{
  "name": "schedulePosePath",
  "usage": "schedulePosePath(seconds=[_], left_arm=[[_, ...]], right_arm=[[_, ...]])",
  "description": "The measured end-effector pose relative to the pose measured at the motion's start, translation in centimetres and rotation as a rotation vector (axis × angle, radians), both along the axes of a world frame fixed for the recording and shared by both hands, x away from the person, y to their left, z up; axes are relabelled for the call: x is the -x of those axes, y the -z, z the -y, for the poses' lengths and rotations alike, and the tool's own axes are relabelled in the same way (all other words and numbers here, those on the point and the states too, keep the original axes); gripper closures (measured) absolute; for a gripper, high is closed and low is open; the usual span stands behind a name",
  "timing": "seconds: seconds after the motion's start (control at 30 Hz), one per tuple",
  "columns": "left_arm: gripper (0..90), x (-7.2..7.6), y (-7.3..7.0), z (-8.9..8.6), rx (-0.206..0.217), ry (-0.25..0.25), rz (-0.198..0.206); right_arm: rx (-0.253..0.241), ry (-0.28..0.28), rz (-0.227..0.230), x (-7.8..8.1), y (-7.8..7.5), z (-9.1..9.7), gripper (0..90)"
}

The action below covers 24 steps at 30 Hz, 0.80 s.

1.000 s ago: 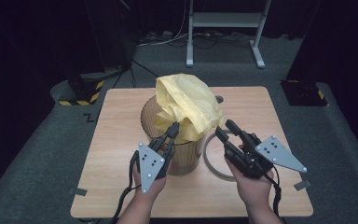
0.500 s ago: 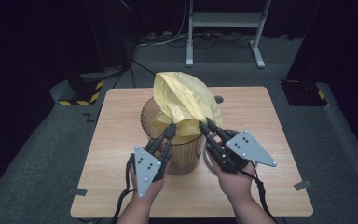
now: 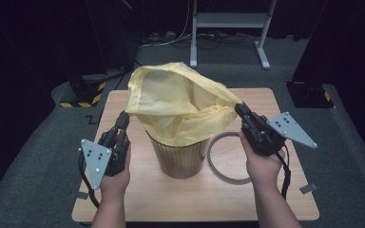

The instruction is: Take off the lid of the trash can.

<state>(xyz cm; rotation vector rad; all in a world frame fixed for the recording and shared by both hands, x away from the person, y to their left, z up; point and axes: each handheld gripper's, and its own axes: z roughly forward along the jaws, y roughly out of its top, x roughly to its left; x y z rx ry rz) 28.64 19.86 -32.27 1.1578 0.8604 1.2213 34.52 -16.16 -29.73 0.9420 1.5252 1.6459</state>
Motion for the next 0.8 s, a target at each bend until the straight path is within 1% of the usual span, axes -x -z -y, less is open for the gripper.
schedulePosePath(seconds=[0.03,0.07,0.1,0.17,0.2,0.27,0.3,0.37,0.5,0.57,0.63,0.67,0.73,0.8], left_arm=[[90.0,-0.8,1.1,-0.3,-0.003,-0.011,-0.044],[90.0,-1.3,1.9,-0.4,-0.006,-0.019,-0.068],[90.0,-1.9,2.8,-0.6,-0.008,-0.026,-0.101],[90.0,-3.0,4.9,-0.8,-0.001,-0.026,-0.170],[90.0,-3.3,5.7,-0.8,-0.001,-0.024,-0.195],[90.0,-3.8,7.0,-0.8,-0.003,-0.015,-0.234],[90.0,-4.0,7.4,-0.7,-0.002,-0.010,-0.246],[90.0,-4.4,8.3,-0.4,-0.012,0.003,-0.274],[90.0,-5.1,9.3,0.1,-0.031,0.018,-0.311],[90.0,-5.7,10.2,0.3,-0.047,0.015,-0.355],[90.0,-5.8,10.9,0.2,-0.048,0.007,-0.372],[90.0,-5.7,11.1,0.1,-0.041,0.003,-0.368],[90.0,-5.1,11.2,0.0,-0.024,-0.003,-0.340],[88.3,-4.1,10.6,0.0,-0.010,0.001,-0.292]], right_arm=[[0.013,0.003,-0.016,-0.4,0.4,-0.1,87.8],[0.034,0.007,-0.046,-1.1,1.2,-0.3,87.8],[0.044,0.009,-0.062,-1.5,1.7,-0.4,87.8],[0.056,0.013,-0.106,-2.3,3.1,-0.6,87.8],[0.062,0.013,-0.129,-2.7,3.9,-0.7,87.8],[0.074,0.014,-0.154,-3.2,5.1,-0.8,87.7],[0.074,0.010,-0.169,-3.4,5.5,-0.9,87.7],[0.080,0.004,-0.182,-3.7,6.1,-1.0,87.6],[0.090,-0.008,-0.189,-3.8,6.8,-1.6,87.4],[0.096,-0.012,-0.188,-3.6,6.9,-1.8,87.2],[0.095,-0.015,-0.185,-3.4,6.9,-1.9,87.1],[0.096,-0.017,-0.183,-3.4,6.9,-1.8,87.2],[0.096,-0.017,-0.180,-3.4,6.8,-1.7,87.0],[0.089,-0.014,-0.175,-3.3,6.6,-1.5,86.6]])
